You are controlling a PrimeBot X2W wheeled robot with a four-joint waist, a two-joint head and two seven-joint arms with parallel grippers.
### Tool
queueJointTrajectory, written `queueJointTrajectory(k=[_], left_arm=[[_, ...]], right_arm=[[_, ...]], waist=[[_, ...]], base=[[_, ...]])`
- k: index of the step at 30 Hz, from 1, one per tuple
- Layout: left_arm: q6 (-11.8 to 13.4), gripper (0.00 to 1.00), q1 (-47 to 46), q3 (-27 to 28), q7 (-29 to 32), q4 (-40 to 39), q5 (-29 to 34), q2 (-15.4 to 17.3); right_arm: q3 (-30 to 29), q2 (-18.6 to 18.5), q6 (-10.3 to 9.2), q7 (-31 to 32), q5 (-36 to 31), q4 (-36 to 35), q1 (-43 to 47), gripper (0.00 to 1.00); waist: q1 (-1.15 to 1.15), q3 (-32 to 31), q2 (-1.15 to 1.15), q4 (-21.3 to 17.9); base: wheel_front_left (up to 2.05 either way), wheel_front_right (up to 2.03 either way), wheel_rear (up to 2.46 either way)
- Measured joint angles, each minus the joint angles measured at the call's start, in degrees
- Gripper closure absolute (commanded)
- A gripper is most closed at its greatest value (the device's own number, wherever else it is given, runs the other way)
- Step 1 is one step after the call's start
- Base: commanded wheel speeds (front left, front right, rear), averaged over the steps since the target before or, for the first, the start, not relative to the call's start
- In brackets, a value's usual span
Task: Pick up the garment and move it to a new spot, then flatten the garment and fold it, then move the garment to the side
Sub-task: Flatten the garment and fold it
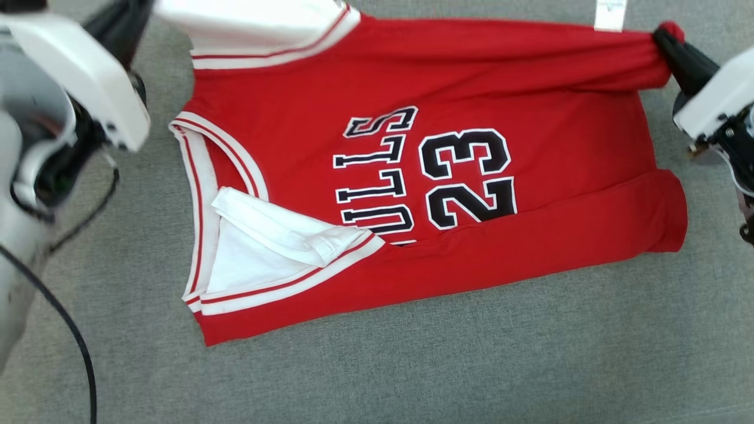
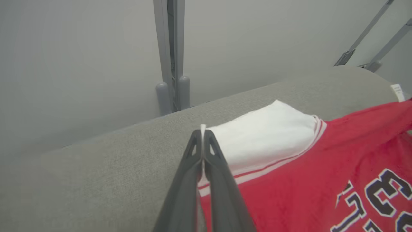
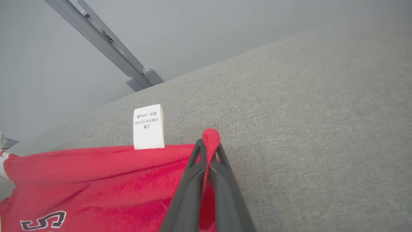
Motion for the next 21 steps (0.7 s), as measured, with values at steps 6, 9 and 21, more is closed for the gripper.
queueJointTrajectory(k=[6, 9, 21], left_arm=[[6.14, 1.0, 14.09, 0.94, -1.18, -15.58, -1.09, 3.58], [9.93, 1.0, 21.31, 1.33, -1.88, -23.09, -1.15, 4.69], [18.63, 1.0, 40.47, 0.74, -5.06, -38.55, -3.04, 4.81]], right_arm=[[1.33, -4.27, 0.0, -0.3, 4.25, -5.73, 7.94, 1.0], [2.03, -6.27, -0.01, -1.55, 4.23, -8.5, 12.02, 1.0], [0.11, -9.96, 0.0, -3.74, 2.23, -18.84, 25.75, 1.0]], waist=[[0.0, -2.9, 0.0, 1.28], [0.0, -4.15, 0.0, 2.0], [0.0, -7.74, 0.0, 3.86]], base=[[0.0, 0.0, 0.0], [0.0, 0.0, 0.0], [0.0, 0.0, 0.0]])
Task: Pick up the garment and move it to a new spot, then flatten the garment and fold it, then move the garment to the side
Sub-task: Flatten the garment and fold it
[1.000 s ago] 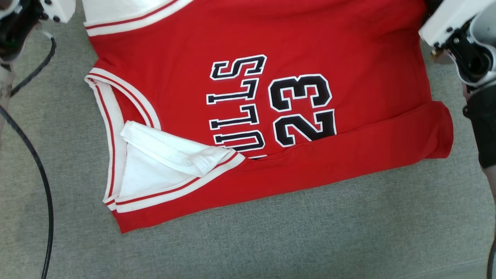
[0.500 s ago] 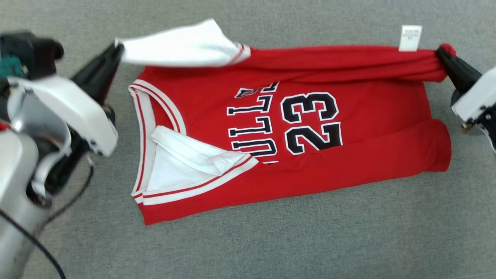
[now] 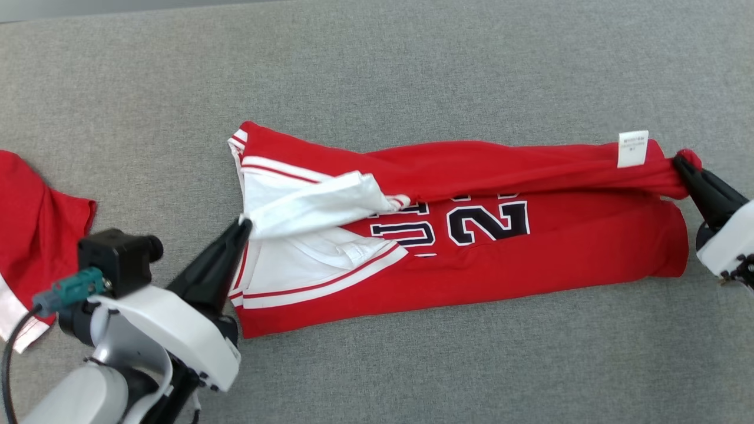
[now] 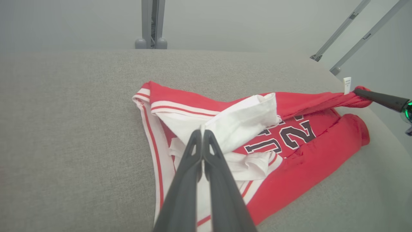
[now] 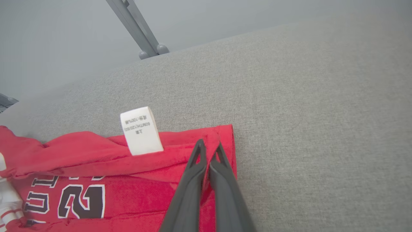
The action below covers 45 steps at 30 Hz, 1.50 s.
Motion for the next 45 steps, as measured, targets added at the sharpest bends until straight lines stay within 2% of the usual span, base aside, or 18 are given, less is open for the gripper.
queueJointTrajectory(k=[8, 13, 14, 15, 16, 17, 18, 19, 25, 29, 37, 45], left_arm=[[2.05, 1.0, 5.82, -1.14, -2.01, -1.64, -0.57, -1.76], [1.97, 1.0, 6.92, -2.25, -3.34, 0.52, -0.99, -3.58], [1.79, 1.0, 6.92, -2.38, -3.63, 1.25, -1.0, -4.01], [1.72, 1.0, 6.92, -2.6, -3.89, 2.03, -1.0, -4.44], [1.66, 1.0, 6.83, -3.05, -4.77, 3.8, -0.24, -5.09], [1.66, 0.67, 6.7, -3.15, -5.22, 4.69, 0.18, -5.31], [1.77, 0.51, 6.51, -3.23, -5.95, 5.5, 0.69, -5.65], [2.0, 0.0, 6.3, -3.31, -6.67, 6.17, 1.47, -5.95], [5.84, 0.0, 5.7, -1.83, -13.88, 9.89, 6.3, -7.7], [7.34, 0.0, 6.15, -0.99, -19.29, 12.1, 8.46, -9.21], [7.77, 0.0, 7.94, -1.0, -24.94, 15.83, 11.26, -11.98], [7.23, 0.0, 12.49, 0.66, -26.14, 18.37, 15.6, -14.79]], right_arm=[[-3.15, 0.83, 0.0, -0.03, -3.18, -2.5, 6.32, 1.0], [-3.81, 2.87, 0.0, 0.21, -5.36, -1.92, 7.54, 1.0], [-3.88, 3.25, 0.0, 0.19, -5.87, -1.64, 7.56, 0.99], [-3.92, 3.6, 0.0, 0.1, -6.36, -1.36, 7.57, 0.94], [-4.17, 4.27, 0.0, -0.69, -7.48, -0.47, 7.55, 0.2], [-4.6, 4.75, 0.0, -1.51, -8.16, 0.19, 7.51, 0.0], [-4.94, 5.22, 0.0, -2.1, -8.66, 0.8, 7.44, 0.0], [-5.11, 5.57, 0.0, -2.79, -9.47, 1.22, 7.4, 0.0], [-7.94, 6.99, 0.0, -11.92, -18.36, 2.34, 6.66, 0.0], [-7.91, 9.93, 0.0, -17.98, -23.52, 1.23, 6.77, 0.0], [-4.5, 13.95, 0.0, -23.39, -27.22, 0.31, 10.2, 0.0], [-2.22, 15.7, 0.0, -26.94, -28.62, 0.47, 15.04, 0.0]], waist=[[0.0, -0.23, 0.0, 0.52], [0.0, 0.09, 0.0, 0.64], [0.0, 0.11, 0.0, 0.64], [0.0, 0.13, 0.0, 0.62], [0.0, 0.04, 0.0, 0.59], [0.0, -0.08, 0.0, 0.58], [0.0, -0.27, 0.0, 0.59], [0.0, -0.49, 0.0, 0.6], [0.0, -2.75, 0.0, 0.42], [0.0, -4.97, 0.0, 0.21], [0.0, -9.29, 0.0, 0.15], [0.0, -13.54, 0.0, 0.34]], base=[[0.0, 0.0, 0.0], [0.0, 0.0, 0.0], [0.0, 0.0, 0.0], [0.0, 0.0, 0.0], [0.0, 0.0, 0.0], [0.0, 0.0, 0.0], [0.0, 0.0, 0.0], [0.0, 0.0, 0.0], [0.0, 0.0, 0.0], [0.0, 0.0, 0.0], [0.0, 0.0, 0.0], [0.0, 0.0, 0.0]])
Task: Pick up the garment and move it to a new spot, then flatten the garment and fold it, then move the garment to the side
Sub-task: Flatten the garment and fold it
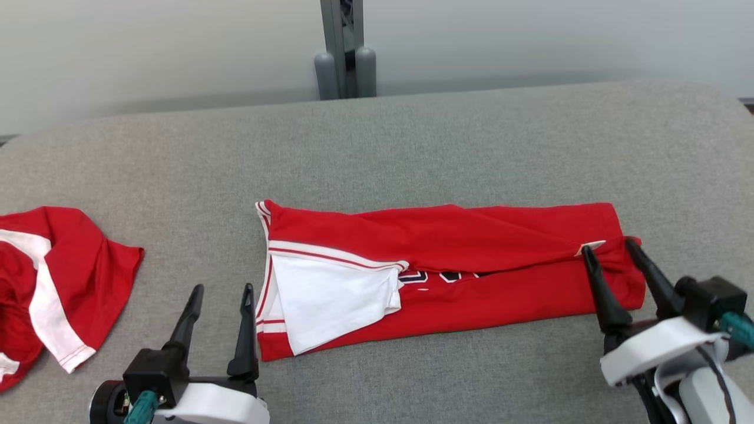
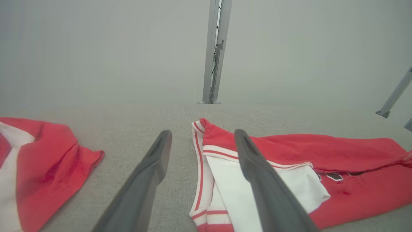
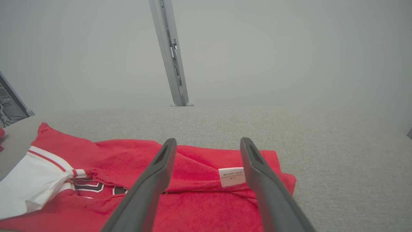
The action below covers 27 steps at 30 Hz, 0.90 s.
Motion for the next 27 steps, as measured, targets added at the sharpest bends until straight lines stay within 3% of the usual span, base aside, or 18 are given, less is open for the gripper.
queueJointTrajectory(k=[3, 13, 27], left_arm=[[-0.07, 0.0, 1.98, 2.35, -0.08, -0.69, 3.78, -1.67], [-4.69, 0.0, 10.14, 7.64, -0.08, 0.87, 10.62, -7.91], [-10.21, 0.0, 11.66, 11.27, -0.08, 2.7, 17.78, -12.05]], right_arm=[[0.08, 0.42, 0.0, -0.63, -0.42, 0.0, 2.2, 0.0], [-2.37, 4.01, 0.0, -1.24, -1.9, 0.29, 8.72, 0.0], [-4.87, 4.72, 0.0, -1.25, -2.22, -0.94, 10.5, 0.0]], waist=[[0.0, -1.47, 0.0, -0.08], [0.0, -6.21, 0.0, -0.28], [0.0, -7.4, 0.0, 1.15]], base=[[0.0, 0.0, 0.0], [0.0, 0.0, 0.0], [0.0, 0.0, 0.0]])
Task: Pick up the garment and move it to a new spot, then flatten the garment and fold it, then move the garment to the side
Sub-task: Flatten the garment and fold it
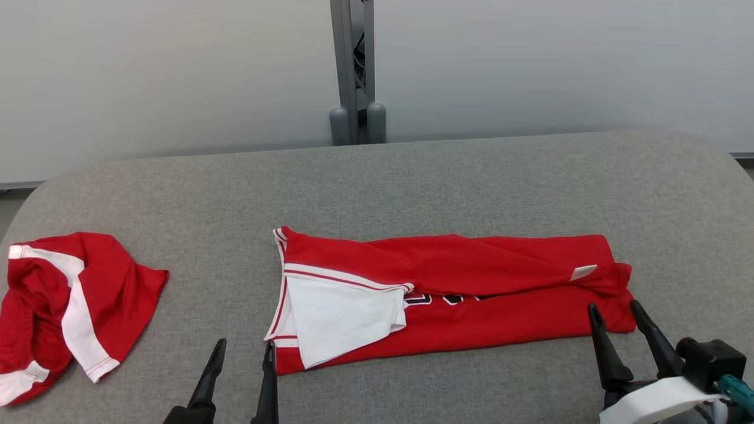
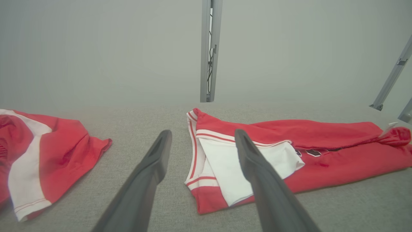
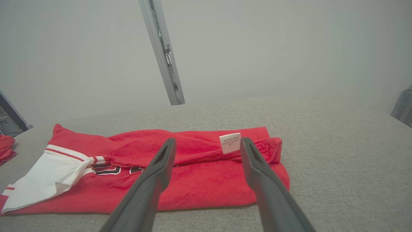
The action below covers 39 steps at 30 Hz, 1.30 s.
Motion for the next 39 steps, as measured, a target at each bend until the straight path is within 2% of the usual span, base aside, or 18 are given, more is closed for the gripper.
queueJointTrajectory(k=[13, 20, 24, 31, 36, 39], left_arm=[[-2.97, 0.0, 0.01, 2.53, 0.0, 1.03, 2.75, -1.92], [-4.81, 0.0, -0.71, 2.53, 0.0, 1.67, 3.98, -2.77], [-5.39, 0.0, -1.51, 2.58, -0.01, 2.47, 4.45, -3.14], [-5.83, 0.0, -3.33, 3.21, -0.01, 3.38, 5.17, -3.43], [-6.46, 0.0, -4.62, 3.44, -0.02, 3.57, 5.73, -3.75], [-6.68, 0.0, -4.64, 3.65, -0.05, 3.65, 5.97, -3.88]], right_arm=[[-1.41, 0.81, 0.0, -0.04, 1.19, 2.86, -1.45, 0.0], [-6.68, 2.32, -0.01, 2.6, 9.53, 15.27, -9.36, 0.0], [-9.07, 1.48, -0.01, 3.74, 11.54, 22.38, -15.91, 0.0], [-12.63, -0.41, -0.01, 5.86, 12.96, 35.93, -25.03, 0.0], [-12.47, -0.78, -0.01, 7.03, 12.17, 44.9, -28.82, 0.0], [-11.76, -0.43, -0.01, 7.35, 11.41, 47.86, -29.61, 0.0]], waist=[[0.0, -0.21, 0.0, 0.44], [0.0, 0.7, 0.0, 0.48], [0.0, 1.99, 0.0, 0.91], [0.0, 4.74, 0.0, 2.19], [0.0, 6.76, 0.0, 3.51], [0.0, 7.34, 0.0, 3.75]], base=[[0.0, 0.0, 0.0], [0.0, 0.0, 0.0], [0.0, 0.0, 0.0], [0.0, 0.0, 0.0], [0.0, 0.0, 0.0], [0.0, 0.0, 0.0]])
